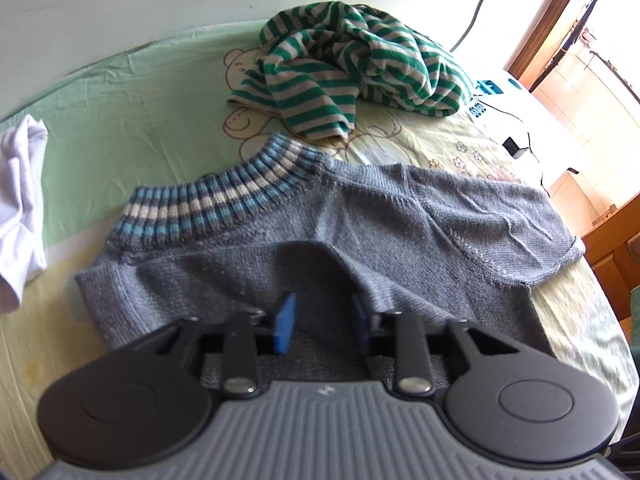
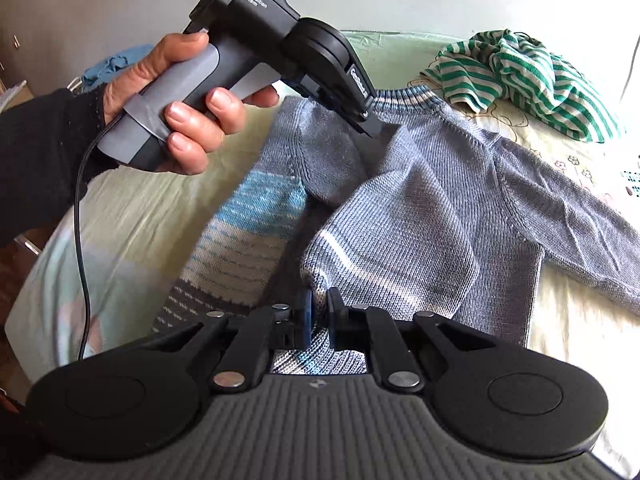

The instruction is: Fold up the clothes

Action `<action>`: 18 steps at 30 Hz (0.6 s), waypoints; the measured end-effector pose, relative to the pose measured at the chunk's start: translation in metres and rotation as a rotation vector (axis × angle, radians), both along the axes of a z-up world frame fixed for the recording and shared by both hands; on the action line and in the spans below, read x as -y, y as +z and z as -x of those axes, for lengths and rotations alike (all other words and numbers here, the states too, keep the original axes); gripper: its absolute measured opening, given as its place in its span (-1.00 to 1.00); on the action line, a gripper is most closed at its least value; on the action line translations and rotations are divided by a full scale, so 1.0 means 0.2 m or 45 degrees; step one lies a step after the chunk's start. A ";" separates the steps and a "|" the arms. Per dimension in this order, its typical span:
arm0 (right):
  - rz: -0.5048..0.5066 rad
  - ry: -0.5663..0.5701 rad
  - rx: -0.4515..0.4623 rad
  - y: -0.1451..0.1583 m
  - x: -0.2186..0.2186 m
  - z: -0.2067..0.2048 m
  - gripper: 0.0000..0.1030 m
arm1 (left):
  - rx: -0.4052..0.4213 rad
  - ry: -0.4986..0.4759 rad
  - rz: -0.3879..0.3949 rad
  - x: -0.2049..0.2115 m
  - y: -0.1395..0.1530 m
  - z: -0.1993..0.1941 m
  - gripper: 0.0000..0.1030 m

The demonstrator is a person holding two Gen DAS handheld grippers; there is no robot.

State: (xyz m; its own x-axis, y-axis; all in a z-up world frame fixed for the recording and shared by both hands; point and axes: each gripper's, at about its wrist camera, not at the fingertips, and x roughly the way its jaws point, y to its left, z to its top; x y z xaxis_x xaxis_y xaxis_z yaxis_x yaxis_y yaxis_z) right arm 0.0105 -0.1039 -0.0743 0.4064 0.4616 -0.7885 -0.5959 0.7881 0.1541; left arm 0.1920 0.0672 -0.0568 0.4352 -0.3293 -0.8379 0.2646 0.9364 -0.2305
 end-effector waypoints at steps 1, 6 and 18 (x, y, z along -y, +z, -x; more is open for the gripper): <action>0.005 0.004 0.006 0.00 0.00 0.01 -0.84 | 0.010 0.011 -0.015 0.02 0.00 0.00 0.30; -0.010 0.001 0.021 0.00 0.01 0.04 -0.84 | 0.024 0.033 -0.098 0.06 -0.01 -0.01 0.55; -0.026 -0.041 0.050 0.01 0.06 0.09 -0.84 | 0.049 0.149 0.064 -0.12 0.09 0.15 0.83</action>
State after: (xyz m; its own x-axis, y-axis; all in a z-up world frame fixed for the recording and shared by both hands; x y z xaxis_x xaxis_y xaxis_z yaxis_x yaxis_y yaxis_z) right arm -0.0071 -0.1159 -0.0725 0.4516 0.4634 -0.7624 -0.5765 0.8037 0.1470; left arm 0.1617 0.0914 -0.0380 0.5044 -0.3158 -0.8036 0.1637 0.9488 -0.2701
